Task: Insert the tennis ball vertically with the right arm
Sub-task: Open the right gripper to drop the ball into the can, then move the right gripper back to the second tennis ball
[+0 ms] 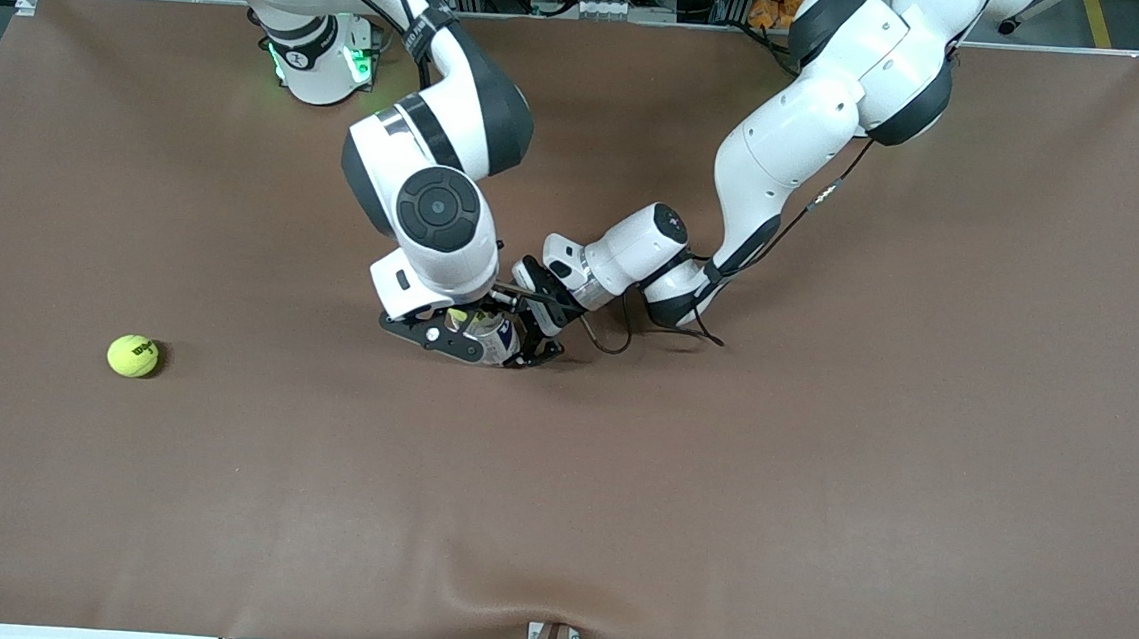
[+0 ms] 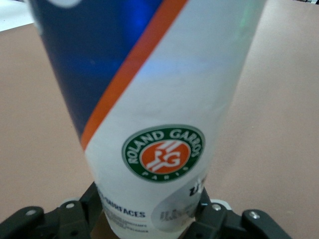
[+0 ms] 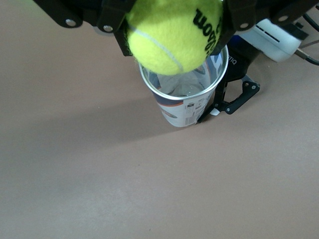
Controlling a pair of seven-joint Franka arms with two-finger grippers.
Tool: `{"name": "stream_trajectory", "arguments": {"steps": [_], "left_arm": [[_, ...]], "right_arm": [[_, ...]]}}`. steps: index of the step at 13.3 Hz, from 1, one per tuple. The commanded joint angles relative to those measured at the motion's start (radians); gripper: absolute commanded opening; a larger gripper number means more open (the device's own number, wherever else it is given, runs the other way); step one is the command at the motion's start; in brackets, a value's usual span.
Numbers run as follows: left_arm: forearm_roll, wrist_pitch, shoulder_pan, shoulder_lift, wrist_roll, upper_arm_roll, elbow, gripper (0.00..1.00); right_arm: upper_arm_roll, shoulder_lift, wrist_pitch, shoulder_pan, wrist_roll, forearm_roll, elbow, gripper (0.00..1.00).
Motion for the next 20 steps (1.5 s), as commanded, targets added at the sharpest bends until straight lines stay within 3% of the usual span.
{"name": "stream_trajectory", "arguments": {"steps": [1, 2, 13, 18, 20], "left_arm": [[-0.003, 0.021, -0.015, 0.011, 0.0, 0.011, 0.021, 0.75], [-0.003, 0.021, -0.015, 0.011, 0.0, 0.011, 0.021, 0.75], [-0.003, 0.021, -0.013, 0.011, 0.002, 0.013, 0.021, 0.75], [-0.003, 0.021, -0.013, 0.011, 0.003, 0.013, 0.021, 0.75], [-0.002, 0.021, -0.013, 0.011, 0.003, 0.013, 0.021, 0.75]], "right_arm": [[-0.009, 0.009, 0.001, 0.009, 0.019, -0.009, 0.013, 0.58], [-0.009, 0.01, 0.001, 0.013, 0.024, -0.011, 0.013, 1.0], [-0.015, -0.01, -0.016, 0.0, 0.016, -0.014, 0.016, 1.0], [-0.027, -0.163, -0.215, -0.199, -0.215, -0.006, 0.022, 1.0], [-0.027, -0.195, -0.226, -0.313, -0.324, 0.006, 0.022, 1.0]]}}
